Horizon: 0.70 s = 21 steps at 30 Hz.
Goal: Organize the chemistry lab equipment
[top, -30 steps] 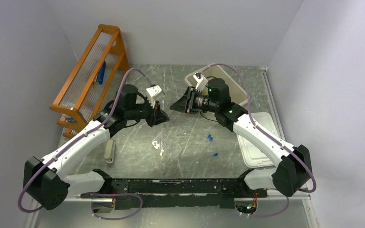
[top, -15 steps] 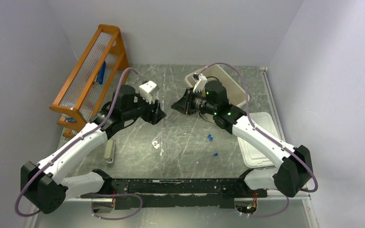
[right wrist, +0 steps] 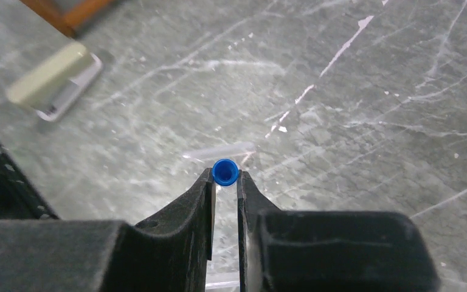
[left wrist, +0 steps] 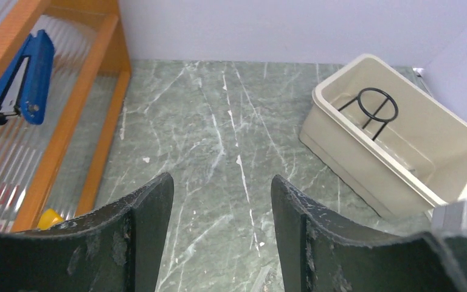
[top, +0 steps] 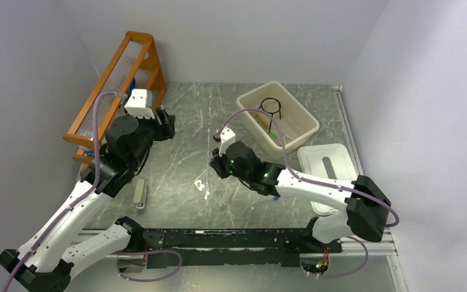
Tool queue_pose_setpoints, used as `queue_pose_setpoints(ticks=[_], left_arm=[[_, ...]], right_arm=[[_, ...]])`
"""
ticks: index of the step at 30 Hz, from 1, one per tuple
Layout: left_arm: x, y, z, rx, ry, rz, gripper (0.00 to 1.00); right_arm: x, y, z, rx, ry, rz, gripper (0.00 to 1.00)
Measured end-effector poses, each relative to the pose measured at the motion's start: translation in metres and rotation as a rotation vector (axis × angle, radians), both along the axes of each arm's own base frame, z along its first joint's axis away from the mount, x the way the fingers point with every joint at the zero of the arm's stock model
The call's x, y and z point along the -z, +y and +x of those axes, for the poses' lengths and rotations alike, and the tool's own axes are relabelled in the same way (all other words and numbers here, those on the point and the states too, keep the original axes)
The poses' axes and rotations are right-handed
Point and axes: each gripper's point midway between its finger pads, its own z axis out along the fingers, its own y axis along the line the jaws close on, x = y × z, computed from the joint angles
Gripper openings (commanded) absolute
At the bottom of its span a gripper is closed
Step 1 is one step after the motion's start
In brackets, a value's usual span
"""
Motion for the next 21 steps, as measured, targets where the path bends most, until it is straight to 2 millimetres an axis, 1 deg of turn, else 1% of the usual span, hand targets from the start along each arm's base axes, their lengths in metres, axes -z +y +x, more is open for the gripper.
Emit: queue_pose_setpoints(ticks=[2,4,9,11,16,21], left_arm=[[0.0,0.005,0.0,-0.032,0.001,-0.009,0.64],[0.004,0.009,0.001,-0.059,0.017,-0.012,0.64],[0.012,0.012,0.006,-0.097,0.043,-0.006,0.64],[0.014,0.012,0.008,-0.104,0.049,-0.005,0.64],[0.02,0.014,0.013,-0.117,0.064,-0.012,0.64],[0.027,0.023,0.018,-0.123,0.084,-0.036,0.64]], right_arm=[[0.016,0.0,-0.003,-0.011,-0.035,-0.049,0.06],[0.029,0.0,-0.005,-0.021,-0.069,-0.089,0.06],[0.045,0.005,-0.003,-0.046,-0.143,-0.124,0.06],[0.045,0.009,0.0,-0.053,-0.17,-0.128,0.06],[0.039,0.018,0.006,-0.058,-0.233,-0.109,0.06],[0.035,0.022,0.01,-0.046,-0.257,-0.088,0.05]])
